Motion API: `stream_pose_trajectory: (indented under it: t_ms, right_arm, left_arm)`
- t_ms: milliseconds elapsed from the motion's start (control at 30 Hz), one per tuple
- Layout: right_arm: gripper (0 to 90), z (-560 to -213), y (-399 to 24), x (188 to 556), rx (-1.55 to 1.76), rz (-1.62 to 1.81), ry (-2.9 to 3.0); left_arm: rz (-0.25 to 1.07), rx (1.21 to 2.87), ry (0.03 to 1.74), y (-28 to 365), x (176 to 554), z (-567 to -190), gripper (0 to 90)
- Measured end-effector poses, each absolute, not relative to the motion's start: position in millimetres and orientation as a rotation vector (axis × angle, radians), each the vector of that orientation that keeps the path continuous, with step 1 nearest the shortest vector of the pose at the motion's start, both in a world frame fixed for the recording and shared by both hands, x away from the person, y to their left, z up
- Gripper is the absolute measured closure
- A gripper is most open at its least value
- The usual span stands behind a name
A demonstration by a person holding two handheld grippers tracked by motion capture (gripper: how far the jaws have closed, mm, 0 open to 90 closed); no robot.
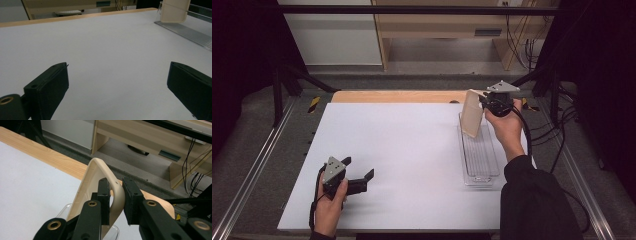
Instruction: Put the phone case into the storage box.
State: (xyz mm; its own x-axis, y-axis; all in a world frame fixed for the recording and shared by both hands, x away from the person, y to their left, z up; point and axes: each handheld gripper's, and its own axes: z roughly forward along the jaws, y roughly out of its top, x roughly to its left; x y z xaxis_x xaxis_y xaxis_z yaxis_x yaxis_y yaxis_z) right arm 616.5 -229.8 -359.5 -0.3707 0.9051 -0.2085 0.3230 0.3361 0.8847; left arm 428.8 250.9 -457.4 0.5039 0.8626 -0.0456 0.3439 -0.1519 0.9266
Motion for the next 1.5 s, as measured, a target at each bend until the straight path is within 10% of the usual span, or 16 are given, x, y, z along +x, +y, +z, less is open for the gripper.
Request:
stream_pose_trajectory:
  t_ms: [1500]
  right_arm:
    - [75.5,-366,-227,629,1.085,0.983,1.818]
  left_arm:
    - [0.633,1.73,1.026,251,429,-458,3.5]
